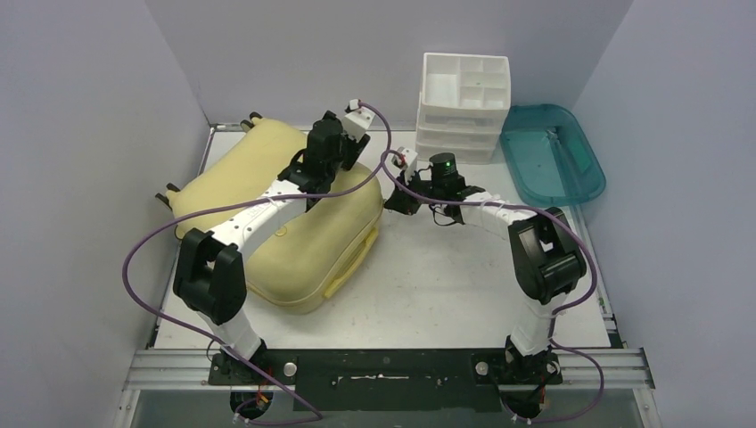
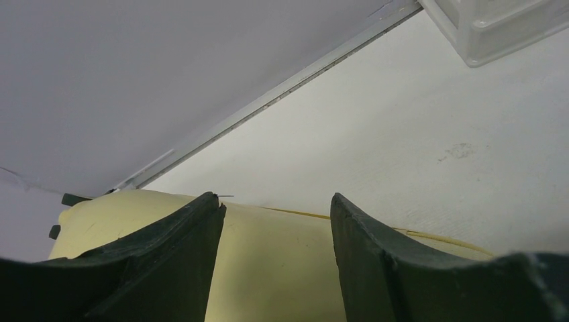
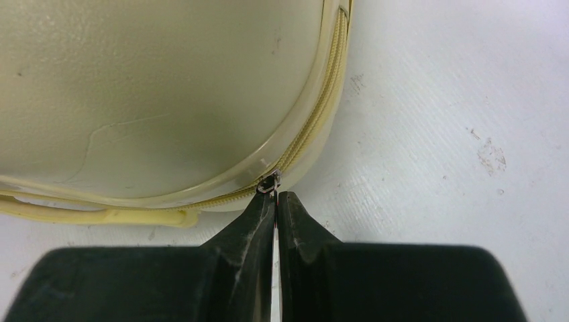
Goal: Open, take out, and arrange the luggage
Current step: Unzip the luggage at the center of the board.
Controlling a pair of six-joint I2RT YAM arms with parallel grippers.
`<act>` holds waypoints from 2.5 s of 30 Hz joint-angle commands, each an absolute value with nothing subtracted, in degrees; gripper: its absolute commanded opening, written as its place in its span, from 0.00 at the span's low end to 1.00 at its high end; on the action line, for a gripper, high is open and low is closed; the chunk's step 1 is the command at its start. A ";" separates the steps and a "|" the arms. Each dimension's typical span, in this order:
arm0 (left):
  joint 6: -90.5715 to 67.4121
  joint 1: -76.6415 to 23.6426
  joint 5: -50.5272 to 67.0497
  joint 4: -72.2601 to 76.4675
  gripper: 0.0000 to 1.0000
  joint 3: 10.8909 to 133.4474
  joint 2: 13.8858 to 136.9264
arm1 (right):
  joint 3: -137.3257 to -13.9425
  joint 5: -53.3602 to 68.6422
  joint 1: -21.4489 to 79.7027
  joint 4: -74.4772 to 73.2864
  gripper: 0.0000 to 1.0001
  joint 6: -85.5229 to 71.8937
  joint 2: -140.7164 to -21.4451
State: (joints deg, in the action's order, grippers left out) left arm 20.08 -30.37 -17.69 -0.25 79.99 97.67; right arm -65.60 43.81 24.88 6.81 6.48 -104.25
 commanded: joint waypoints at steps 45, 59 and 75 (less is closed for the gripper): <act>11.28 2.34 -36.80 -15.49 0.86 108.62 124.33 | -92.57 40.91 22.61 -5.55 0.00 45.61 -117.83; 12.91 1.07 -29.28 -10.61 0.83 97.45 124.33 | -111.69 51.47 27.45 -11.27 0.00 54.95 -131.15; 10.63 0.64 -20.55 -10.75 0.82 90.94 120.62 | -113.25 50.87 30.84 9.47 0.00 17.75 -137.46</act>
State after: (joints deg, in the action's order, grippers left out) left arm 12.64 5.76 -31.81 0.69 96.23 120.49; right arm -110.63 55.18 24.12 -3.20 28.62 -135.59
